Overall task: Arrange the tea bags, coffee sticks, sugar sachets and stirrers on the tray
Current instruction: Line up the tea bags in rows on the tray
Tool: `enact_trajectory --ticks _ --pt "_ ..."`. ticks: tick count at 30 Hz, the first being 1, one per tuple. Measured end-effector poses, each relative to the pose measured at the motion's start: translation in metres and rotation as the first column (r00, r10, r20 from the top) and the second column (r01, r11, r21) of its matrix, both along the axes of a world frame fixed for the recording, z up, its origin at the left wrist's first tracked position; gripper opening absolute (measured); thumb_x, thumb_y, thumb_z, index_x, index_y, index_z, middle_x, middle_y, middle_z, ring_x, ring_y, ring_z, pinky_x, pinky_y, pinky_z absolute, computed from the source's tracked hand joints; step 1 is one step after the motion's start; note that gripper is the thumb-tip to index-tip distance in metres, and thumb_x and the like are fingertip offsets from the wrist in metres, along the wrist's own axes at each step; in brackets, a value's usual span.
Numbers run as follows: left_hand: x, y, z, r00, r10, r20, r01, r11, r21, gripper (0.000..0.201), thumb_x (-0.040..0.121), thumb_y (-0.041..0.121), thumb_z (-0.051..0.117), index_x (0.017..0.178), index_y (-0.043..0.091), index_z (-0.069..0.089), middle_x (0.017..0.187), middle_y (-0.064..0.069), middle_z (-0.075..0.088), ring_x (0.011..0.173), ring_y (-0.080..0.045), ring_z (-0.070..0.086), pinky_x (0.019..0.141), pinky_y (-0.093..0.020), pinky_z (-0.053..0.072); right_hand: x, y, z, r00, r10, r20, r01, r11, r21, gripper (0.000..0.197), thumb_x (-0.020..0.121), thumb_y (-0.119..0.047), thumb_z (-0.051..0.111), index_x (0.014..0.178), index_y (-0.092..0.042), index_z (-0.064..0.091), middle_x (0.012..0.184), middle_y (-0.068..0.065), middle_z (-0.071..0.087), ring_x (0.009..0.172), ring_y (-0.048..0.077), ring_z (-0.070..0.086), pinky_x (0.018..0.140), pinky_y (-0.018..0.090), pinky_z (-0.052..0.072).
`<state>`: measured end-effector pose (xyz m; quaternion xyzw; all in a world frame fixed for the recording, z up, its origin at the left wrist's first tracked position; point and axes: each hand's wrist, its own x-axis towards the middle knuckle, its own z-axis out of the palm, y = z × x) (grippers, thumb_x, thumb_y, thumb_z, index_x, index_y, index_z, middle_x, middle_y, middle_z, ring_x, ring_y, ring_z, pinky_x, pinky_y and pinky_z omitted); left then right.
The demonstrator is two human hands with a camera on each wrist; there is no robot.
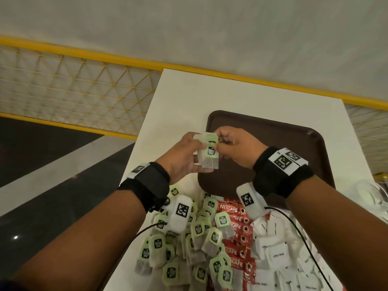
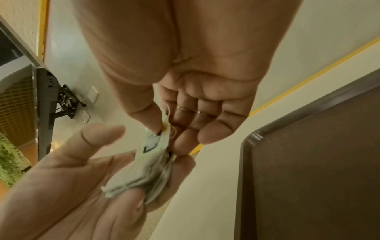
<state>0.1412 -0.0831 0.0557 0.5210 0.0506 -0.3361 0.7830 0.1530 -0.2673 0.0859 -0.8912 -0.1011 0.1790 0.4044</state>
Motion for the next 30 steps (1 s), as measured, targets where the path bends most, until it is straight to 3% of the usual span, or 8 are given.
enact_trajectory --ticks 3,6,9,12,17,21,25,30 --pt "0.015 -0.008 -0.013 0.998 0.044 0.046 -0.047 0.997 0.066 0.032 0.097 0.0 0.051 0.123 0.016 0.043 0.128 -0.019 0.058 0.105 -0.033 0.068 0.072 -0.037 0.058 0.015 -0.006 -0.016 0.997 -0.078 0.003 0.078 0.995 0.058 0.013 0.092 -0.018 0.063 0.105 -0.019 0.062 0.092 0.001 0.07 0.074 0.012 0.065 0.07 0.028 0.053" --pt "0.031 -0.017 -0.021 0.988 0.132 0.079 -0.139 0.986 0.092 0.038 0.095 -0.002 0.054 0.125 0.017 0.042 0.123 -0.014 0.059 0.095 -0.026 0.071 0.068 -0.032 0.058 0.028 -0.011 -0.031 0.972 -0.232 -0.022 0.233 0.962 0.141 0.016 0.09 -0.027 0.068 0.103 -0.021 0.061 0.092 0.004 0.07 0.073 0.014 0.065 0.069 0.032 0.054" --pt "0.048 -0.027 -0.028 0.967 0.213 0.137 -0.23 0.966 0.12 0.035 0.094 -0.002 0.056 0.117 0.02 0.043 0.116 -0.009 0.062 0.088 -0.02 0.071 0.068 -0.03 0.058 0.038 -0.016 -0.045 0.931 -0.313 -0.186 0.349 0.914 0.208 0.026 0.086 -0.033 0.072 0.101 -0.015 0.062 0.09 0.008 0.072 0.069 0.013 0.068 0.063 0.03 0.054" --pt "0.062 -0.036 -0.037 0.953 0.247 0.173 -0.272 0.952 0.141 0.04 0.091 0.0 0.063 0.12 0.016 0.042 0.118 -0.011 0.062 0.094 -0.022 0.071 0.071 -0.03 0.058 0.048 -0.022 -0.058 0.899 -0.325 -0.293 0.408 0.865 0.292 0.02 0.086 -0.023 0.073 0.098 -0.009 0.065 0.084 0.009 0.074 0.067 0.014 0.068 0.061 0.026 0.052" --pt "0.082 -0.044 -0.049 0.945 0.295 0.144 -0.317 0.935 0.161 0.043 0.092 0.004 0.063 0.128 0.011 0.039 0.121 -0.013 0.059 0.098 -0.022 0.069 0.073 -0.031 0.059 0.074 -0.03 -0.073 0.858 -0.39 -0.335 0.501 0.781 0.373 0.004 0.088 -0.011 0.07 0.088 -0.009 0.066 0.069 0.009 0.069 0.061 0.015 0.062 0.057 0.023 0.049" --pt "0.1 -0.044 -0.054 0.936 0.339 0.097 -0.35 0.923 0.159 0.033 0.097 0.003 0.05 0.126 0.012 0.038 0.122 -0.017 0.058 0.098 -0.026 0.07 0.075 -0.036 0.06 0.107 -0.043 -0.092 0.778 -0.527 -0.341 0.623 0.714 0.318 0.005 0.094 -0.008 0.062 0.092 -0.011 0.065 0.079 0.013 0.068 0.063 0.013 0.06 0.058 0.024 0.049" --pt "0.112 -0.045 -0.054 0.942 0.332 0.058 -0.337 0.925 0.177 0.03 0.1 0.006 0.043 0.129 0.011 0.038 0.121 -0.019 0.059 0.095 -0.027 0.071 0.077 -0.038 0.061 0.134 -0.05 -0.106 0.727 -0.604 -0.327 0.68 0.7 0.219 0.02 0.095 -0.01 0.061 0.114 -0.005 0.062 0.093 0.013 0.069 0.062 0.011 0.062 0.051 0.02 0.05" --pt "0.116 -0.044 -0.059 0.946 0.322 0.041 -0.324 0.925 0.199 0.035 0.1 0.005 0.043 0.134 0.011 0.037 0.122 -0.018 0.059 0.099 -0.029 0.071 0.072 -0.035 0.061 0.145 -0.054 -0.112 0.785 -0.585 -0.203 0.607 0.791 0.071 0.007 0.089 -0.02 0.069 0.092 -0.019 0.063 0.081 -0.001 0.068 0.056 0.007 0.062 0.05 0.019 0.047"
